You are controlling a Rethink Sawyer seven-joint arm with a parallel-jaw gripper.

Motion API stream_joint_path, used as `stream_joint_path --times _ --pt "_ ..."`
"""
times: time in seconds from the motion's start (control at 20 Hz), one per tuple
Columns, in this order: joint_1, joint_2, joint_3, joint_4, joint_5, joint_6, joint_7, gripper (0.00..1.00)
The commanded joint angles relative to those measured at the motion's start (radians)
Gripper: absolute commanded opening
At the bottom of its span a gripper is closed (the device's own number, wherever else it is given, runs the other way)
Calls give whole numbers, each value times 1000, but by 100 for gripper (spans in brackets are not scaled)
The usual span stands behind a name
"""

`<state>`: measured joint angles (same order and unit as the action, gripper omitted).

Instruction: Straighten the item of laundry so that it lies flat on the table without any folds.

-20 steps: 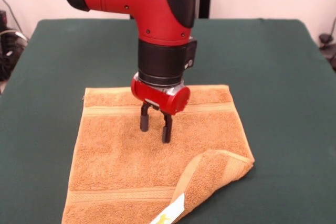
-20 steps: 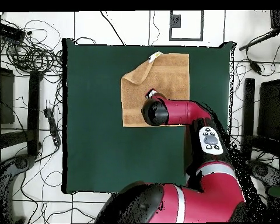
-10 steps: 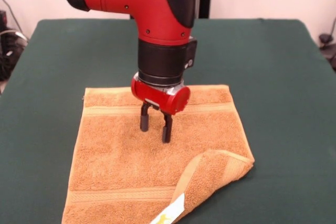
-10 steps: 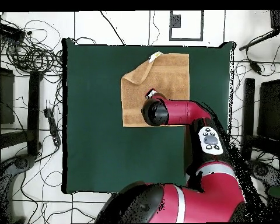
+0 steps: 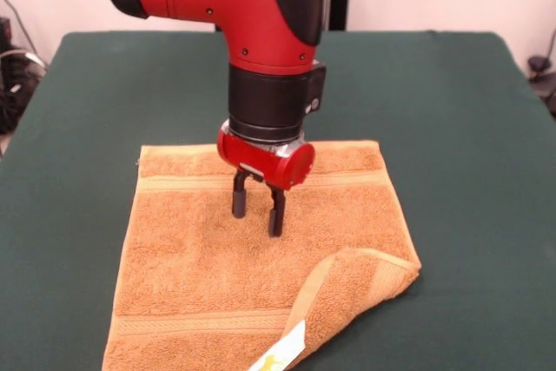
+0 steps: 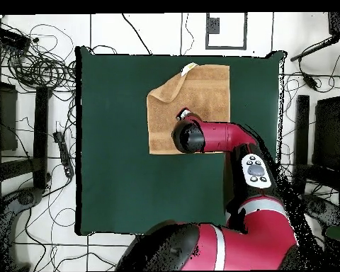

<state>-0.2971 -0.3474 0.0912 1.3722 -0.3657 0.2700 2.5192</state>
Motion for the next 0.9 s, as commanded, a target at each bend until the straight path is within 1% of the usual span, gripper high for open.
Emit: stream_joint_path --times 0.05,0.35,0.5,0.65,0.9 --pt "10 112 90 36 9 2 6 100" --pt "25 131 112 -122 50 144 -41 100" --pt "33 145 114 -207 82 223 -38 100" --pt "42 156 115 -277 106 273 -26 100" --pt "73 213 95 -432 102 351 -23 100"
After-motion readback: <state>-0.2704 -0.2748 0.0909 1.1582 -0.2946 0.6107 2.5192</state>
